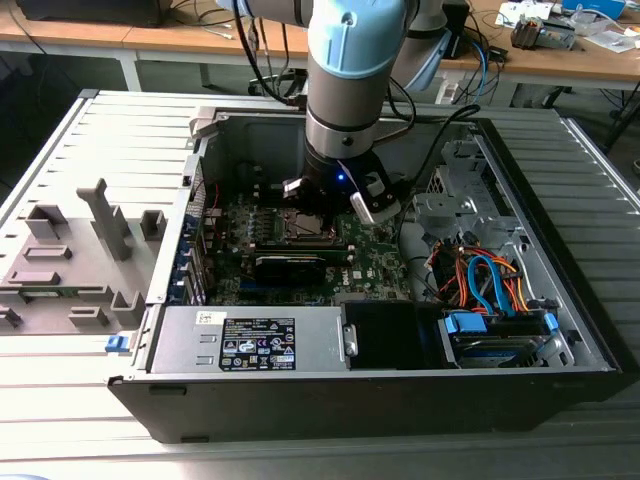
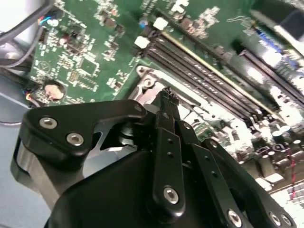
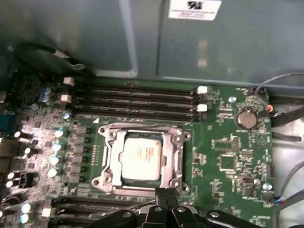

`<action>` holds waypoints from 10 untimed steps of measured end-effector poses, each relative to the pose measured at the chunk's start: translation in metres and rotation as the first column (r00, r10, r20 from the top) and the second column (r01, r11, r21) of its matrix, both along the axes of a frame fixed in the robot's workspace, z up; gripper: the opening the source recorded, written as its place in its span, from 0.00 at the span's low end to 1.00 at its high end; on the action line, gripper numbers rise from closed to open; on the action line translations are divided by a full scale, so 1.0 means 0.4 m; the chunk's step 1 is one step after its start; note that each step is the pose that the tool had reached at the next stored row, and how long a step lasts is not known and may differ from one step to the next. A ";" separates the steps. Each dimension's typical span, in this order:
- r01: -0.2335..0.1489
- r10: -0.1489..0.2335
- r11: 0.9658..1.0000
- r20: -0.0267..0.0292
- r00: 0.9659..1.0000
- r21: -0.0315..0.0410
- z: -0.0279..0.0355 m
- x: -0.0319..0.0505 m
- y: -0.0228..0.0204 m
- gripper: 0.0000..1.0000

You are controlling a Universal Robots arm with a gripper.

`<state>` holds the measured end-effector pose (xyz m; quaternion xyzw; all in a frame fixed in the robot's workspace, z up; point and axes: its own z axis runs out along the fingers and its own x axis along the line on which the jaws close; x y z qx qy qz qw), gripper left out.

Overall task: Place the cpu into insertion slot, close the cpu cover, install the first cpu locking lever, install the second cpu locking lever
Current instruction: 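Install the second cpu locking lever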

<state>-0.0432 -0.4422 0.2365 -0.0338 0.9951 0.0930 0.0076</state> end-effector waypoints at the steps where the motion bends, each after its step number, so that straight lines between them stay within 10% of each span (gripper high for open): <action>1: 0.000 0.000 1.000 0.000 1.000 0.000 0.000 -0.006 -0.003 0.11; 10: 0.000 0.000 1.000 0.002 1.000 0.001 -0.003 -0.047 -0.020 0.11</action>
